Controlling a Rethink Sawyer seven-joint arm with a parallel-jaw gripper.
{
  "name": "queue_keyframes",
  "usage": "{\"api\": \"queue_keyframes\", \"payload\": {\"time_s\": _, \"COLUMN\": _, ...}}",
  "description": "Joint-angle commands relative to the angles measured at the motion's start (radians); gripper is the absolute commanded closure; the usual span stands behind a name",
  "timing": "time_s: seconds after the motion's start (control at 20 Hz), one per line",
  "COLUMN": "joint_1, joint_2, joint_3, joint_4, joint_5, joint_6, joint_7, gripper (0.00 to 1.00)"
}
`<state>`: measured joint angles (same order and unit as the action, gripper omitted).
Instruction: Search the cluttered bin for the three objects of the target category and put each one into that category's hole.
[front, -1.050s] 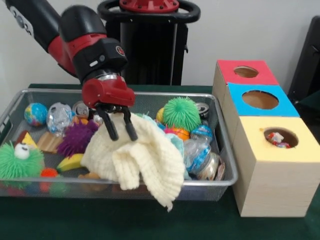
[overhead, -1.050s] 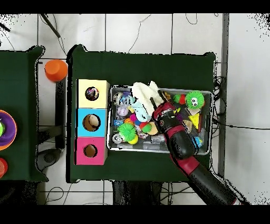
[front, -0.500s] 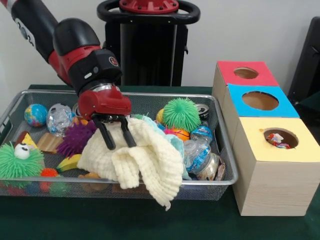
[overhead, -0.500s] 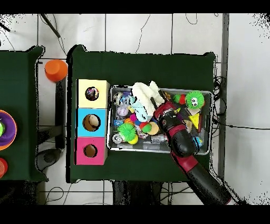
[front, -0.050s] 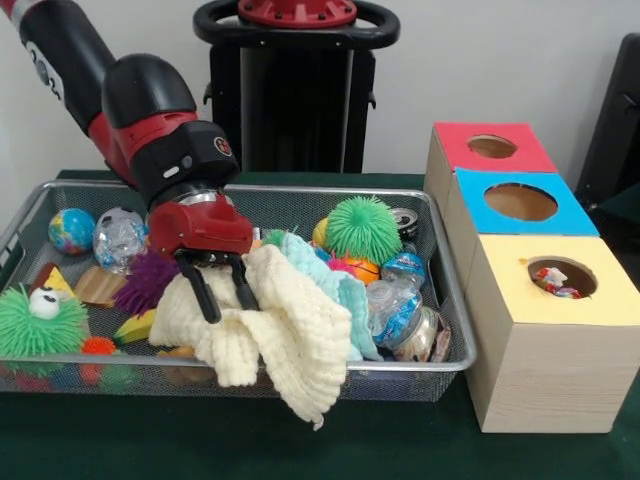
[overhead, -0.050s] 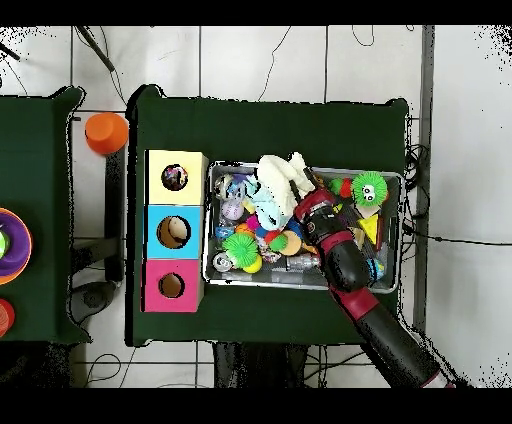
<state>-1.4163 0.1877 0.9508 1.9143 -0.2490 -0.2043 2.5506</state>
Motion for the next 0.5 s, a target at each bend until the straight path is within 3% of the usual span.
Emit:
{"api": "queue_keyframes", "payload": {"time_s": 0.05, "joint_1": 0.082, "joint_2": -0.056, "joint_3": -0.229, "joint_4": -0.275, "joint_5": -0.023, "joint_6": 0.066, "joint_7": -0.047, "gripper": 0.00}}
{"api": "queue_keyframes", "payload": {"time_s": 0.2, "joint_1": 0.088, "joint_2": -0.057, "joint_3": -0.245, "joint_4": -0.297, "joint_5": -0.044, "joint_6": 0.069, "joint_7": -0.049, "gripper": 0.00}}
{"api": "queue_keyframes", "payload": {"time_s": 0.25, "joint_1": 0.087, "joint_2": -0.053, "joint_3": -0.247, "joint_4": -0.310, "joint_5": -0.061, "joint_6": 0.061, "joint_7": -0.039, "gripper": 1.00}}
{"api": "queue_keyframes", "payload": {"time_s": 0.5, "joint_1": 0.066, "joint_2": -0.024, "joint_3": -0.234, "joint_4": -0.330, "joint_5": -0.084, "joint_6": 0.050, "joint_7": -0.027, "gripper": 1.00}}
